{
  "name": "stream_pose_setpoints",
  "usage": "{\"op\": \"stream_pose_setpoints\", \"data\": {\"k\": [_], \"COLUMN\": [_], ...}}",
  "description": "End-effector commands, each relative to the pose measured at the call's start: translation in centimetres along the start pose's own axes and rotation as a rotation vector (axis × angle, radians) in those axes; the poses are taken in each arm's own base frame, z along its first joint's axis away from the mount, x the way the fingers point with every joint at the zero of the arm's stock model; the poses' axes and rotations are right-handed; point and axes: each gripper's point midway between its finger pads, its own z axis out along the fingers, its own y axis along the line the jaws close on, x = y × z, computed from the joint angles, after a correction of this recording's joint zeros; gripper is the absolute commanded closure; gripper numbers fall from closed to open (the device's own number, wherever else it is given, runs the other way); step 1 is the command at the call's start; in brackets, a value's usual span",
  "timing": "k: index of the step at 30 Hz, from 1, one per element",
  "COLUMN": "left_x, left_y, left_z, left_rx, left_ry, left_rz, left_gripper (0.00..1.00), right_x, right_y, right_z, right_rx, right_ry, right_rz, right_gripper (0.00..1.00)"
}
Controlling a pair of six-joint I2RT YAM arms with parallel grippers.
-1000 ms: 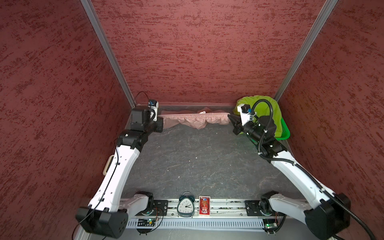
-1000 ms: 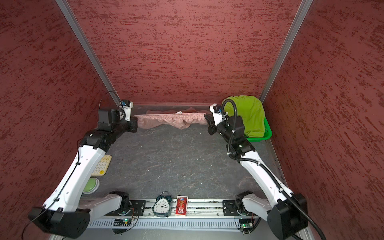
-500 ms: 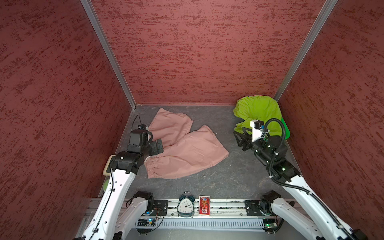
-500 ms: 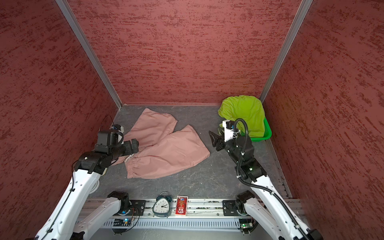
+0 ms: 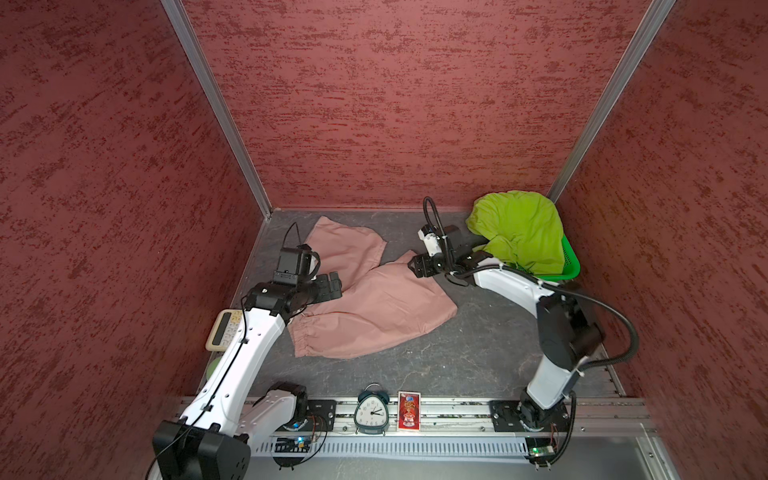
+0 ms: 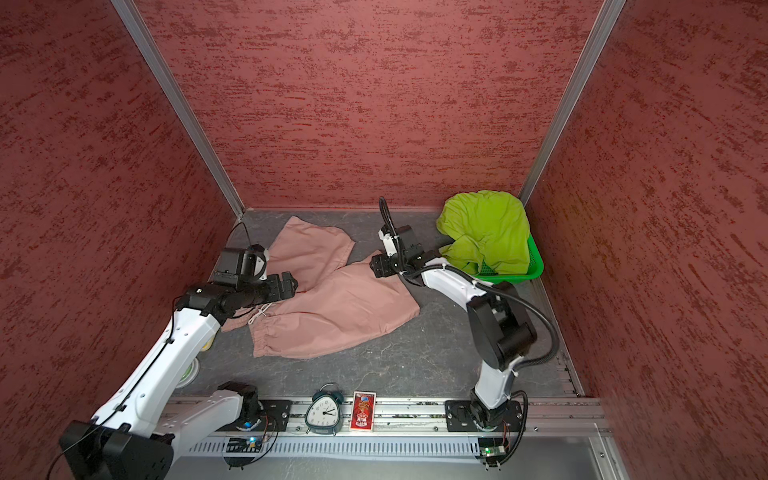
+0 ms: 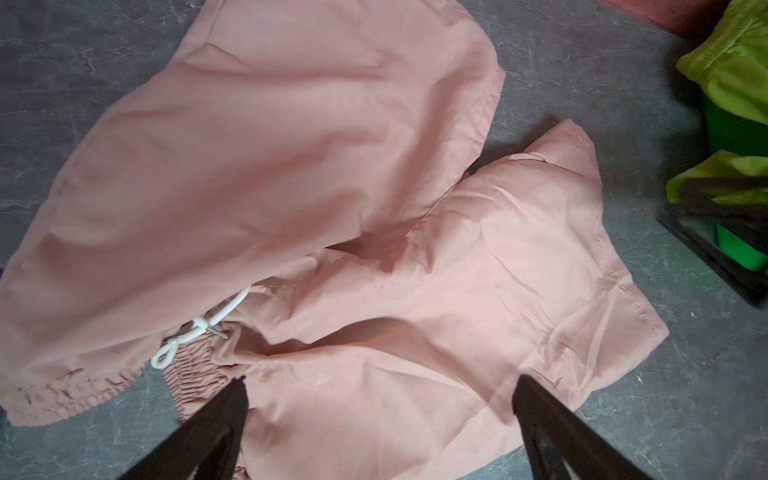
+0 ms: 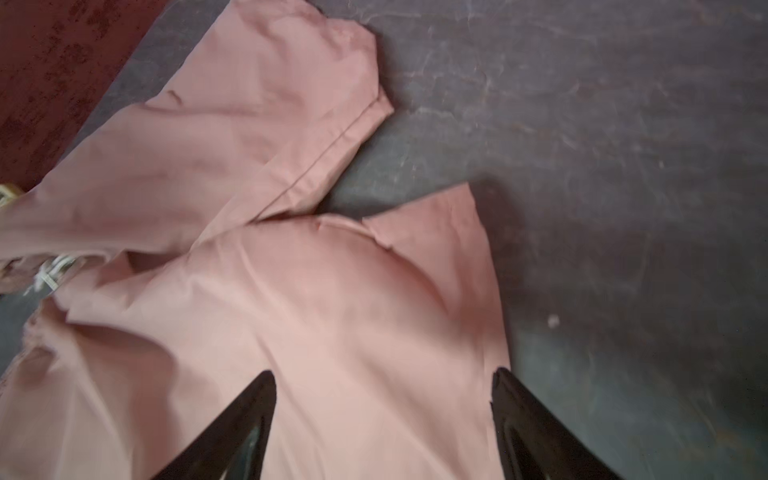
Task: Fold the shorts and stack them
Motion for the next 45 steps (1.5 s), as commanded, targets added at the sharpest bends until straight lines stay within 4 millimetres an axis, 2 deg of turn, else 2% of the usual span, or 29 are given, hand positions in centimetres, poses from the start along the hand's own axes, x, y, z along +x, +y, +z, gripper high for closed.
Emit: {"op": "stream_pose_setpoints", "data": {"k": [1, 5, 11, 17, 18, 20, 23, 25, 26, 29, 32, 34, 39, 40, 41, 42, 43, 45], "left_x": [-0.4, 0.5, 1.2, 1.0, 0.9, 0.8, 0.7, 0.8, 0.8, 0.6, 0.4, 0.3, 0.8, 1.0, 1.1, 1.2, 1.3, 1.6], "left_y": [-1.2, -1.1, -0.8, -0.9, -0.9, -0.9, -0.9, -0.9, -0.9, -1.0, -1.4, -1.5, -1.6, -1.5, -1.4, -1.2, -1.0, -0.6], "left_z": [-0.9, -0.8, -0.8, -1.6, -1.6, -1.7, -1.7, -1.6, -1.6, -1.4, -0.9, -0.4, 1.4, 1.8, 2.2, 2.6, 3.1, 4.1], "left_rx": [0.073, 0.089, 0.079, 0.087, 0.086, 0.084, 0.082, 0.079, 0.079, 0.084, 0.101, 0.108, 0.108, 0.104, 0.096, 0.087, 0.079, 0.061], "left_ry": [-0.053, -0.048, -0.03, -0.057, -0.059, -0.061, -0.061, -0.06, -0.059, -0.061, -0.06, -0.058, -0.021, -0.012, -0.004, 0.003, 0.008, 0.017], "left_rz": [-0.037, -0.057, -0.057, -0.053, -0.053, -0.048, -0.048, -0.044, -0.042, -0.038, -0.036, -0.041, -0.063, -0.067, -0.073, -0.079, -0.084, -0.09], "left_gripper": [0.01, 0.0, 0.01, 0.01, 0.01, 0.01, 0.01, 0.01, 0.01, 0.01, 0.01, 0.01, 0.01, 0.01, 0.01, 0.01, 0.01, 0.01], "right_x": [-3.6, -5.4, -6.6, -6.5, -6.6, -6.7, -7.7, -8.6, -8.9, -9.3, -9.4, -8.3, -4.7, -3.9, -3.2, -2.7, -2.3, -2.3], "right_y": [1.4, 1.5, 0.8, 1.5, 1.8, 1.9, 1.1, 0.1, -0.4, -3.1, -6.6, -9.2, -13.6, -14.0, -14.3, -14.5, -14.4, -14.3], "right_z": [3.1, 7.8, 13.7, 17.5, 17.9, 18.3, 18.4, 17.9, 17.5, 15.6, 11.9, 9.2, 2.9, 1.9, 1.2, 0.4, -0.2, -1.0], "right_rx": [-0.091, -0.144, -0.172, -0.236, -0.25, -0.265, -0.236, -0.206, -0.193, -0.123, -0.055, -0.014, 0.132, 0.154, 0.171, 0.186, 0.192, 0.216], "right_ry": [-0.058, -0.086, -0.086, -0.083, -0.089, -0.1, -0.145, -0.177, -0.189, -0.237, -0.324, -0.363, -0.401, -0.4, -0.398, -0.397, -0.391, -0.374], "right_rz": [-0.007, 0.044, 0.111, 0.174, 0.183, 0.209, 0.243, 0.256, 0.261, 0.293, 0.346, 0.384, 0.417, 0.414, 0.411, 0.402, 0.379, 0.332], "right_gripper": [0.17, 0.16, 0.14, 0.19, 0.22, 0.36, 0.72, 0.94, 1.0, 1.0, 1.0, 1.0, 1.0, 0.99, 0.93, 0.8, 0.62, 0.44]}}
